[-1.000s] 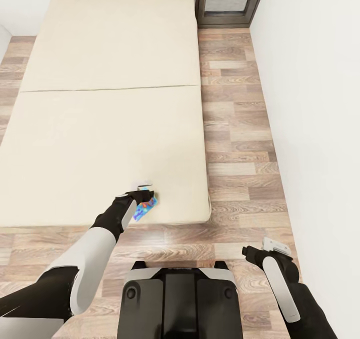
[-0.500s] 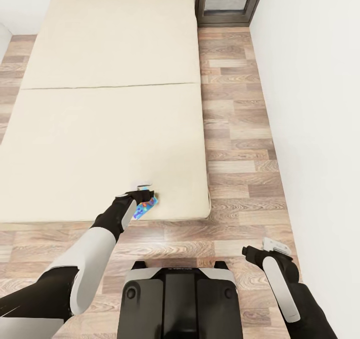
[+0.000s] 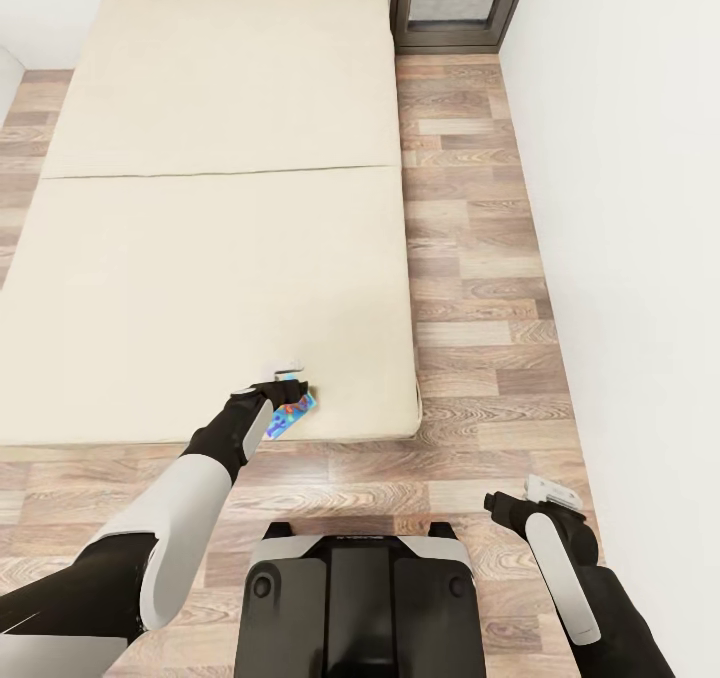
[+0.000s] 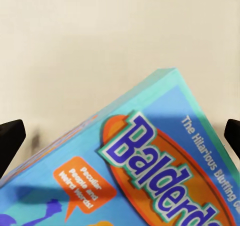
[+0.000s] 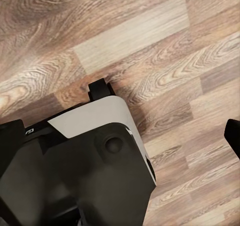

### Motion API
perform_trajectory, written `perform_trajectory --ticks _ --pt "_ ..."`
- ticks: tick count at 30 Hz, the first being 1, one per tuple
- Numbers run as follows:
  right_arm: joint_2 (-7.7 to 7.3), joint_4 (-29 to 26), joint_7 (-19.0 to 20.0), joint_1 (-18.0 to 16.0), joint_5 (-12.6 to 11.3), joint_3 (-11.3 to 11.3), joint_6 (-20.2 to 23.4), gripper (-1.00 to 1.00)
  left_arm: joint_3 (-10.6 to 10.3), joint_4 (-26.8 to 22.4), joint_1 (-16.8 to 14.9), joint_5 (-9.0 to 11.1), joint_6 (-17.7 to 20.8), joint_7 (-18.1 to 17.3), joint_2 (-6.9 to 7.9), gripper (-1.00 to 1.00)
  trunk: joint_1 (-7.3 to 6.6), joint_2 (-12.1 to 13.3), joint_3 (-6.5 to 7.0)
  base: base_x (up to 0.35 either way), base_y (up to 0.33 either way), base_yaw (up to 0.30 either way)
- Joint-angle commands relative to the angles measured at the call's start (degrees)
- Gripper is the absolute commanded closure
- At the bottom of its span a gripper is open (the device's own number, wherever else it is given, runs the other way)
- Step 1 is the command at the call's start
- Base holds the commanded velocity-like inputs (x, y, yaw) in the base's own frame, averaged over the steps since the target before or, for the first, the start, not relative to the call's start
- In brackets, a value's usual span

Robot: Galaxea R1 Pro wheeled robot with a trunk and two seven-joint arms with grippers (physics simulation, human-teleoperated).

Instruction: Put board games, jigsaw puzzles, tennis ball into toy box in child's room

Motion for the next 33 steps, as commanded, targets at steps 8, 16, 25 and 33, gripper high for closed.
perform_trajectory --ticks 8,16,25,33 --pt "-0.03 -0.1 -0.6 0.0 -0.5 0.1 0.1 -1.0 0.3 -0.1 0.0 -0.1 0.3 0.0 -0.09 -1.0 0.03 -0.1 -0.06 -0.002 0.0 0.0" --pt "-0.03 -0.1 -0.6 0.0 -0.5 0.1 0.1 -1.0 0.3 -0.1 0.0 -0.1 0.3 0.0 -0.09 -1.0 0.03 -0.1 -0.06 -0.081 0.0 0.0" --pt "-0.03 0.0 -0.6 0.0 -0.5 0.1 0.1 -1.0 0.3 -0.1 0.0 -0.1 0.3 0.0 -0.09 -1.0 0.03 -0.1 -0.06 -0.004 0.0 0.0" --pt "-0.03 0.4 -0.6 0.0 -0.4 0.1 0.1 -1.0 0.3 -0.1 0.0 -0.1 0.3 0.0 -0.09 -1.0 0.03 -0.1 -0.06 -0.064 0.0 0.0"
